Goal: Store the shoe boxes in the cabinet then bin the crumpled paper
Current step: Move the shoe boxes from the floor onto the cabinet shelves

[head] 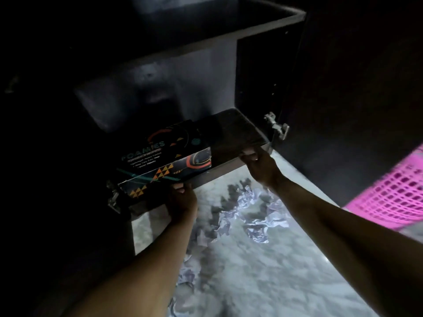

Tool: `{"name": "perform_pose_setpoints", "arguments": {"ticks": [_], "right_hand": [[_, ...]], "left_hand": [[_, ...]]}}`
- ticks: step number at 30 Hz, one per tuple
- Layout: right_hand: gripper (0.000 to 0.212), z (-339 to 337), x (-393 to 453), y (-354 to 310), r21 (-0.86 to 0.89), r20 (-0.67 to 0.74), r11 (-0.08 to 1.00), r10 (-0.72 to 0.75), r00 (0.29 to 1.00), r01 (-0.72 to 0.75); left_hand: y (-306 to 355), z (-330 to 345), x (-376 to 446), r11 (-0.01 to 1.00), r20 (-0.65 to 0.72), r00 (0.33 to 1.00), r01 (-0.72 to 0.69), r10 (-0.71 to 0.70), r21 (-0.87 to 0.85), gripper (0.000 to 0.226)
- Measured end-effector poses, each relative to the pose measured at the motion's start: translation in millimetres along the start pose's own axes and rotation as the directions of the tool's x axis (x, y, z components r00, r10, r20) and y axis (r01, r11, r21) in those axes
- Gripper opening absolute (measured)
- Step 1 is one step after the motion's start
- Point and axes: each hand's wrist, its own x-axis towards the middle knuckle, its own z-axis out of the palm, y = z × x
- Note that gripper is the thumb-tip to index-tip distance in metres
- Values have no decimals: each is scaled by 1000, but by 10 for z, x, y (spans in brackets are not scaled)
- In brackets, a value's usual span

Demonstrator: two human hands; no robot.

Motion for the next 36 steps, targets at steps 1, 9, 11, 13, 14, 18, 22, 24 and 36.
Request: {"name": "perform_pose_setpoints", "arguments": {"ticks": [1, 9, 11, 13, 14, 18, 22, 24, 36], "right_hand": [[33, -150, -145, 30, -20, -8, 1000, 22, 1000, -22], [24, -1370, -1654, 652, -37, -196, 989, 132, 972, -142], [23, -1541, -2104, 860, -19, -268, 978, 194, 944, -207], [23, -1665, -2546, 1104, 16, -345, 962, 260, 902, -271], [23, -1723, -2765, 1226, 39, -385, 956, 284, 878, -291], [22, -2017, -3630, 1639, 64, -550, 937, 320, 771, -343], [26, -2381, -4541, 2014, 88, -717, 861, 404, 569, -501], [26, -2527, -4938, 2138, 120, -824, 812, 402, 399, -571], [57, -2669, -6448, 2713, 738, -566, 365, 793, -226, -568]], "left_hand": [[1, 109, -75, 998, 85, 995, -57, 54, 24, 30], [390, 858, -1620, 950, 592, 780, -305, 205, 73, 12], [345, 1035, -2027, 935, 686, 696, -348, 213, 63, 11], [247, 1213, -2436, 909, 760, 604, -414, 241, 41, 9], [212, 1279, -2651, 898, 796, 557, -439, 238, 39, 8], [51, 1440, -3420, 888, 905, 400, -456, 146, 59, 8], [-301, 1608, -4161, 885, 970, 231, -463, 73, 44, 8], [-443, 1624, -4524, 903, 992, 124, -428, 29, 27, 15], [-828, 1561, -5298, 868, 947, -190, -477, -258, 141, 66]]}}
